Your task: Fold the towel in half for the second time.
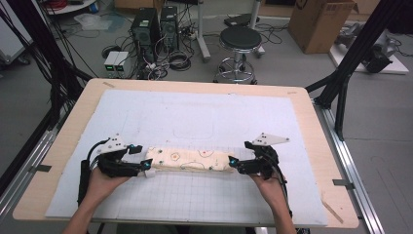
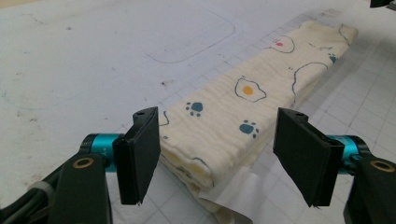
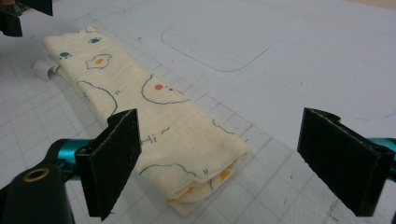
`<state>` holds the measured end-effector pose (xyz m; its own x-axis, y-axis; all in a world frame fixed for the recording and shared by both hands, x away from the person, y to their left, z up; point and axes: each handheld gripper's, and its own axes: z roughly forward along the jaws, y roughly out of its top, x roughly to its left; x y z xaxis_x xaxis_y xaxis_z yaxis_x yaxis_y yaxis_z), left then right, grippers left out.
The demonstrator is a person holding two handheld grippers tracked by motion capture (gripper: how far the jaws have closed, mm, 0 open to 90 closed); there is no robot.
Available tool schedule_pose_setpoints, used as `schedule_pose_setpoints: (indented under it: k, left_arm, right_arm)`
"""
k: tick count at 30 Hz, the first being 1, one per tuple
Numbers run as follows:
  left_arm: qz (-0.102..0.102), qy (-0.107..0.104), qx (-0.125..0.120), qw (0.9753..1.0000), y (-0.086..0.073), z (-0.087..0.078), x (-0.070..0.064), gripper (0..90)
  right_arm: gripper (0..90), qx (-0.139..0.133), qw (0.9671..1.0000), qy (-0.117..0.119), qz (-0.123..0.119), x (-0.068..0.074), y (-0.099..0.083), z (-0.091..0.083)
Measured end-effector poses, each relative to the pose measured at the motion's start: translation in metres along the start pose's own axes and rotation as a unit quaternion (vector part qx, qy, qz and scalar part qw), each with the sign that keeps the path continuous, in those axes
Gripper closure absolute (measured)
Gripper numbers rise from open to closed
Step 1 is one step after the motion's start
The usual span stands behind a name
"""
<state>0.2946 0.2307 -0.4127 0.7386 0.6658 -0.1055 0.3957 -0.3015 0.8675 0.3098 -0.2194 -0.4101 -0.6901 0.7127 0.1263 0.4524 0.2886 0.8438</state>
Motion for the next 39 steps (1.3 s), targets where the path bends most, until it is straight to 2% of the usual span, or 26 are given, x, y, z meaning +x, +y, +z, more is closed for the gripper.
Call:
schedule_pose_setpoints:
  k: [3,9,22,26,31,39]
  left_arm:
    - [-0.003,0.004,-0.005,1.0,-0.002,-0.004,0.0,31.9]
    - [-0.008,0.008,-0.012,0.9999,-0.005,-0.011,-0.001,31.1]
    - [-0.003,0.015,-0.014,0.9998,-0.014,-0.021,-0.007,30.2]
    - [-0.003,0.021,-0.02,0.9996,-0.016,-0.024,-0.008,30.2]
    - [0.0,0.02,-0.016,0.9997,-0.019,-0.027,-0.011,30.1]
    - [0.0,0.022,-0.015,0.9996,-0.022,-0.032,-0.014,29.9]
  right_arm:
    - [12.9,-0.004,1.0,0.004,0.001,0.0,-0.002,-0.004]
    - [12.8,-0.011,0.9999,-0.007,0.0,-0.002,-0.007,-0.013]
    - [12.7,-0.013,0.9998,-0.014,-0.005,0.0,-0.017,-0.025]
    - [12.7,-0.018,0.9998,-0.012,0.0,0.0,-0.02,-0.03]
    - [12.7,-0.013,0.9998,-0.018,0.001,0.0,-0.026,-0.036]
    - [12.6,-0.02,0.9995,-0.025,0.007,0.0,-0.034,-0.048]
